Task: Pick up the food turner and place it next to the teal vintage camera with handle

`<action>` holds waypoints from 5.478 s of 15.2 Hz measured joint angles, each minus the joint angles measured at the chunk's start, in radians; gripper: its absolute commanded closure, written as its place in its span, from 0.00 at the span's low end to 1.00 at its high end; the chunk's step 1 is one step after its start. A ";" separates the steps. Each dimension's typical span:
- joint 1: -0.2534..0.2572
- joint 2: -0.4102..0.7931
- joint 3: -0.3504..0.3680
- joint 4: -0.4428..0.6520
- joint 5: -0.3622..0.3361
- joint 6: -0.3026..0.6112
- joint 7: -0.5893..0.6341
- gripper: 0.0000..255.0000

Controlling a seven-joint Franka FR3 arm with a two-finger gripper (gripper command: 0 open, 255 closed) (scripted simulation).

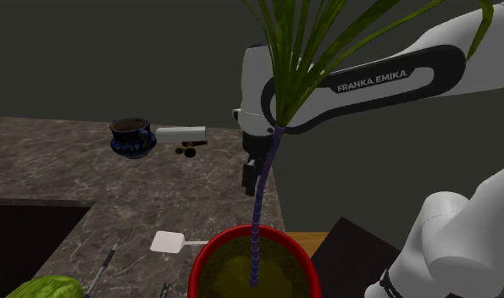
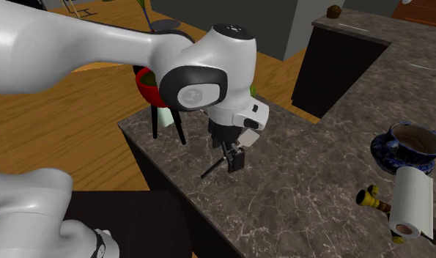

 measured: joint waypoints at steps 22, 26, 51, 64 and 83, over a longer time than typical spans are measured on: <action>0.112 0.460 0.131 0.140 -0.156 0.265 0.008 0.00; 0.112 0.461 0.131 0.138 -0.157 0.268 0.009 0.00; 0.104 0.376 0.136 0.224 -0.115 0.105 -0.023 1.00; 0.097 0.329 0.131 0.334 -0.096 -0.048 -0.047 1.00; -0.065 0.704 -0.021 0.848 -0.191 -0.189 -0.358 1.00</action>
